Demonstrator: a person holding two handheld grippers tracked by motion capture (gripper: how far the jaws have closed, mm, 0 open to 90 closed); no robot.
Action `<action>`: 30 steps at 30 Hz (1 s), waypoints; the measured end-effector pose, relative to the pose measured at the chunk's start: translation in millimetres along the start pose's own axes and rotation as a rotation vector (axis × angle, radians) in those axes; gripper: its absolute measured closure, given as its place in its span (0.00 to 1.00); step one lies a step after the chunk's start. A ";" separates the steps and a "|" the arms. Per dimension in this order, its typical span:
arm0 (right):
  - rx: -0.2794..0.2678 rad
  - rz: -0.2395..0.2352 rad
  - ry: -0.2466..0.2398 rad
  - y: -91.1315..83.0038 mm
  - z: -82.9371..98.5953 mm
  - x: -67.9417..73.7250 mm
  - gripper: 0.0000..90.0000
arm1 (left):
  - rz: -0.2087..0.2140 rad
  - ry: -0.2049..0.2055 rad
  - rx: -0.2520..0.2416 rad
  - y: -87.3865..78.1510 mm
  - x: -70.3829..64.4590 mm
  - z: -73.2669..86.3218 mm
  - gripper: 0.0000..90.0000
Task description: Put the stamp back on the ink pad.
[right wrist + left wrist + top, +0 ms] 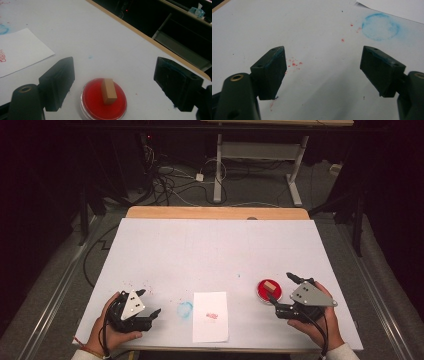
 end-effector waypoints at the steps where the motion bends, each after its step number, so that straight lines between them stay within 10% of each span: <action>1: 0.001 -0.003 0.000 -0.4 1.5 -0.4 0.19 | 0.001 0.000 -0.001 -0.1 0.0 0.0 0.23; 30: 0.004 0.016 0.062 -11.5 43.5 -4.4 0.18 | -0.015 -0.003 -0.066 -7.3 -2.9 -6.2 0.20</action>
Point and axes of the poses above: each handheld gripper's, and its own axes: y roughly forward along the jaws, z roughly out of its underside, x roughly to its left, the point moved 3 cm from there along y, roughly forward along the jaws, and after that the axes turned 13 degrees about x, right-handed, at the moved point
